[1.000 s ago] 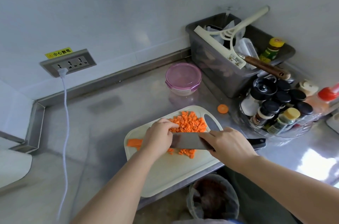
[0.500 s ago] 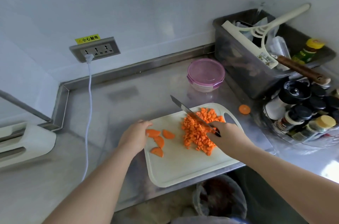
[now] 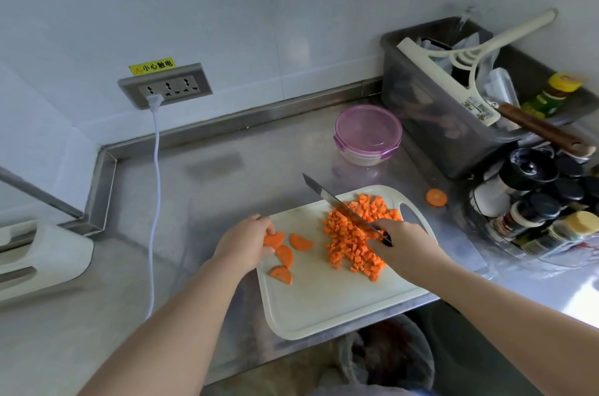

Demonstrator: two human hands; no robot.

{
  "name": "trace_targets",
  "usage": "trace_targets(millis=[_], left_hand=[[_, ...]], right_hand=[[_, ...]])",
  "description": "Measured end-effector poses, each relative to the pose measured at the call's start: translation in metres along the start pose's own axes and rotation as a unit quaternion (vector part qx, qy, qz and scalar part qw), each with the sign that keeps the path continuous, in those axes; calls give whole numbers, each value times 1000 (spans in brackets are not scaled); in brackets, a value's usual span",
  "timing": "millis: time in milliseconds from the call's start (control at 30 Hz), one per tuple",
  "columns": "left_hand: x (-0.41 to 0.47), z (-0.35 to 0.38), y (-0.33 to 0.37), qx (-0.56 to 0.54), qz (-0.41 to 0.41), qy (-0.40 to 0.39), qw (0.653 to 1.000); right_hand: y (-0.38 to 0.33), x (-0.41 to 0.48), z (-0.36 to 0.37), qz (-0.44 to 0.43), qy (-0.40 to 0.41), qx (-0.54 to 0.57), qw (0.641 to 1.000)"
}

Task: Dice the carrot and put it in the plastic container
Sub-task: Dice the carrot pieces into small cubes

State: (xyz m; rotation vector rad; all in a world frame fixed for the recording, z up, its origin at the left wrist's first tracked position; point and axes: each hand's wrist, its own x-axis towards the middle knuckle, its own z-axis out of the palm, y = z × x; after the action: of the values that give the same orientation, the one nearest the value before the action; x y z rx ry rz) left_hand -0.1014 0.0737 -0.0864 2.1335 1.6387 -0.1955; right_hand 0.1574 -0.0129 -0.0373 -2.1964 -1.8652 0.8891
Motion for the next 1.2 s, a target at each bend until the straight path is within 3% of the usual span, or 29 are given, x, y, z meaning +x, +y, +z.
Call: trace_targets(millis=[433, 567, 733, 867, 1033, 1200], left_hand=[[5, -5, -9, -138, -9, -11, 990], [11, -10, -8, -186, -48, 75, 978], [11, -2, -3, -164, -61, 80, 981], [5, -3, 2, -80, -35, 123, 989], [-3, -3, 17, 8, -40, 4, 999], [-7, -5, 18, -1, -52, 19, 998]], right_hand=[[-1, 1, -2, 2, -9, 4, 1000], [0, 0, -3, 2, -10, 8, 1000], [-2, 0, -3, 3, -13, 7, 1000], [-2, 0, -2, 5, -15, 13, 1000], [-3, 3, 2, 12, -24, 16, 1000], [-4, 2, 2, 8, -26, 15, 1000]])
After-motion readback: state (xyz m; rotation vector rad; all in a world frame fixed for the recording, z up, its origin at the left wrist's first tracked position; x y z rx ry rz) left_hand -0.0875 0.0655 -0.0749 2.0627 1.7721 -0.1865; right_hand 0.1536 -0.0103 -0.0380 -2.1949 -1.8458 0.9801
